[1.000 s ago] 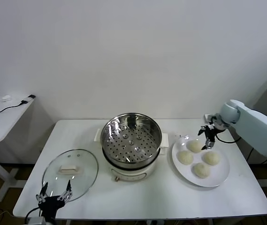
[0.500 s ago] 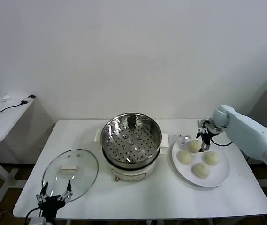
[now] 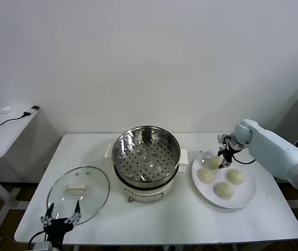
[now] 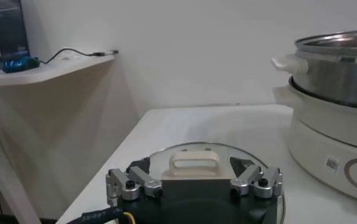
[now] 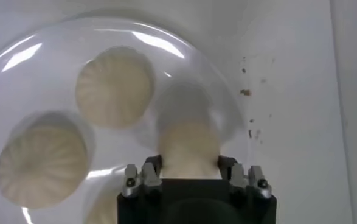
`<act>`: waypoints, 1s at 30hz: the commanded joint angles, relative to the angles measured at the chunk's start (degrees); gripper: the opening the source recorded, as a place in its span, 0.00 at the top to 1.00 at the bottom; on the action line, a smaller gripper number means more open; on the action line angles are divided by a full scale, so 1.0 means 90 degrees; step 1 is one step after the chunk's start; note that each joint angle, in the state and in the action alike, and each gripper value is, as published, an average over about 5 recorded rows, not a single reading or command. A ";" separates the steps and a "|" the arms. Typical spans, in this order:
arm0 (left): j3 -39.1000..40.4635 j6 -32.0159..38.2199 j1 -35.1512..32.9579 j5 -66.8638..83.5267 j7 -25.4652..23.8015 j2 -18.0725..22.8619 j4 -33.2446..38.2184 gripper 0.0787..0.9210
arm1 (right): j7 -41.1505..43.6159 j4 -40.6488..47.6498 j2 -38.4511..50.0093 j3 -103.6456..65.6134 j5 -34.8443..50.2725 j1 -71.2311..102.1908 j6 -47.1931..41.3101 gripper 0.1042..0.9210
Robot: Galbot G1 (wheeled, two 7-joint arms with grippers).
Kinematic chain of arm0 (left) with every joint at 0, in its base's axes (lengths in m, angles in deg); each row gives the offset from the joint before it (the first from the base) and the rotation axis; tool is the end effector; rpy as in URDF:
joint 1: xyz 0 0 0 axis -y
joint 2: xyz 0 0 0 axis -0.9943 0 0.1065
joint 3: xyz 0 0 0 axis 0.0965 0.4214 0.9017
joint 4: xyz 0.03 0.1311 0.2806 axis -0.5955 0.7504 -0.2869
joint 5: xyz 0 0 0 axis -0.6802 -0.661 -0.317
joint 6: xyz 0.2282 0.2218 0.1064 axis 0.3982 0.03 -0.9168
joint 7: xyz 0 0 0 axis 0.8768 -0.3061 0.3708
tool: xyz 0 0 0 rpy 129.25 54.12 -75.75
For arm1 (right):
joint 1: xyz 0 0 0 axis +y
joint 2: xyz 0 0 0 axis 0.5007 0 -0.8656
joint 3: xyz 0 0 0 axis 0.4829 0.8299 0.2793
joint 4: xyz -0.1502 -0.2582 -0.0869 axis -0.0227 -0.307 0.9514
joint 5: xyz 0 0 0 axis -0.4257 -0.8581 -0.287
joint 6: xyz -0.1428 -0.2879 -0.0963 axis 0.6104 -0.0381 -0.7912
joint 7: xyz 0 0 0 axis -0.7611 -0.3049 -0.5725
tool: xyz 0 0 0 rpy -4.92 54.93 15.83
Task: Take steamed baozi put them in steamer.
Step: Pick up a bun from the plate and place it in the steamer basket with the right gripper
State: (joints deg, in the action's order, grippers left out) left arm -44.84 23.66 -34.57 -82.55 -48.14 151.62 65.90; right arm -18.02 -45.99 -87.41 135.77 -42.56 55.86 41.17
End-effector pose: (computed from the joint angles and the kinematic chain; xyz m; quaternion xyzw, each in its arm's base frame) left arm 0.1213 0.0650 -0.3101 0.0967 -0.9791 -0.0373 0.1747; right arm 0.5419 -0.1544 -0.2149 0.4544 -0.5882 0.4968 0.4481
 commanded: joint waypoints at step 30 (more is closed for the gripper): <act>0.0335 0.0096 -0.0013 -0.0275 0.0001 -0.0054 -0.0032 0.12 | -0.0183 -0.4142 -0.2110 0.3868 0.0842 -0.5002 0.3654 0.38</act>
State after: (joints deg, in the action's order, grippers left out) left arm -42.19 24.48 -34.56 -84.57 -48.13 151.13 65.68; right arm -17.96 -78.56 -98.55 165.02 -32.88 14.59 65.78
